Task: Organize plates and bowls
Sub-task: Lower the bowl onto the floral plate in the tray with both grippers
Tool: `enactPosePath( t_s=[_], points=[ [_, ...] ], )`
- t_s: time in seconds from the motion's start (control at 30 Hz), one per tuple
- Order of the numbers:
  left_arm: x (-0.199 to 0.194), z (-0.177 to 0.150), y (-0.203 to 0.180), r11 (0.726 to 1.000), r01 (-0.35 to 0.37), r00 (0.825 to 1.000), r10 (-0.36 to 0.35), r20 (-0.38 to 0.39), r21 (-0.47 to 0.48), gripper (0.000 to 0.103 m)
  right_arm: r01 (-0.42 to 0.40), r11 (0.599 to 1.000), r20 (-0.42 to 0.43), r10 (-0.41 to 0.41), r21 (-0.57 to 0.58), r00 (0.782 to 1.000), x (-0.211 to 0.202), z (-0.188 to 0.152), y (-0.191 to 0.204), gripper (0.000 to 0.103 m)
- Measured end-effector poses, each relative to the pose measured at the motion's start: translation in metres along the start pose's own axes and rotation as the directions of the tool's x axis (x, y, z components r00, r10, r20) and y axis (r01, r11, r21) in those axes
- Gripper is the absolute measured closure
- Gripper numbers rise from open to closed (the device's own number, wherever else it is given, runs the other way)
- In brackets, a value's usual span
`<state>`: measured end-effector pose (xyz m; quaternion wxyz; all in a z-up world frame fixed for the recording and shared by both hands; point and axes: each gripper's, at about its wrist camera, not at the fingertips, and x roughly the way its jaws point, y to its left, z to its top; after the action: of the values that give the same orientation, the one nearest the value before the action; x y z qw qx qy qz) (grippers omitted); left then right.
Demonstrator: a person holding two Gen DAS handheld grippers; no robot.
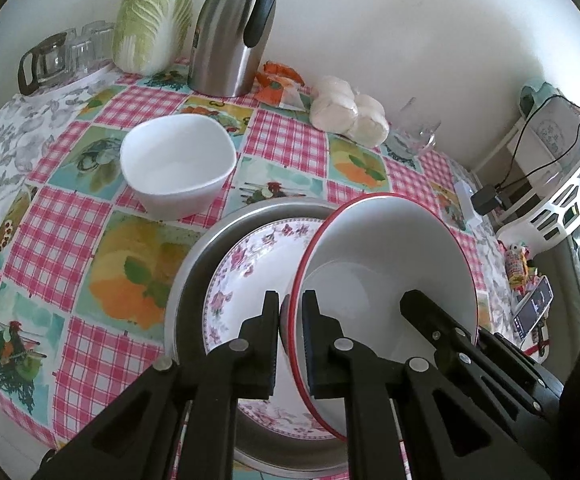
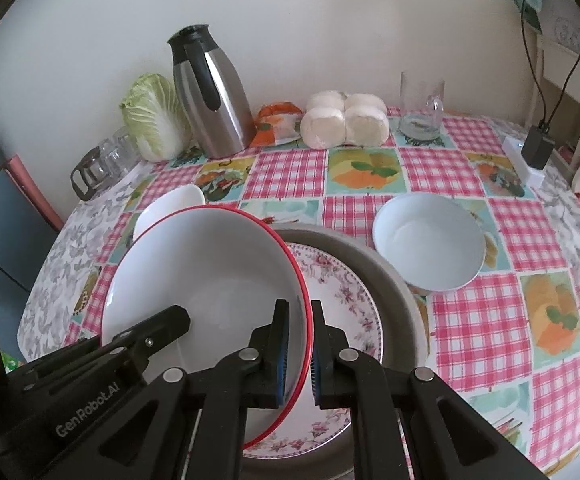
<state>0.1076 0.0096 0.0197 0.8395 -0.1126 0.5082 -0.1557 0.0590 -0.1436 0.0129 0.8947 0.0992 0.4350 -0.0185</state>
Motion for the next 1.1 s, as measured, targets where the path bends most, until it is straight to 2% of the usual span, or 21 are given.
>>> enactPosePath(
  t_s=[0.43,1.1],
  points=[
    [0.015,0.001,0.012,0.999,0.012,0.999,-0.013,-0.036,-0.041,0.092,-0.019,0.999,-0.065,0.021,0.025,0.998,0.024,-0.006,-0.003,0.092],
    [0.038,0.002,0.004,0.999,0.011,0.998,-0.014,-0.067,-0.043,0.092,0.0,0.996,-0.091,0.008,0.088,0.996,0.039,-0.005,-0.021,0.092]
  ],
)
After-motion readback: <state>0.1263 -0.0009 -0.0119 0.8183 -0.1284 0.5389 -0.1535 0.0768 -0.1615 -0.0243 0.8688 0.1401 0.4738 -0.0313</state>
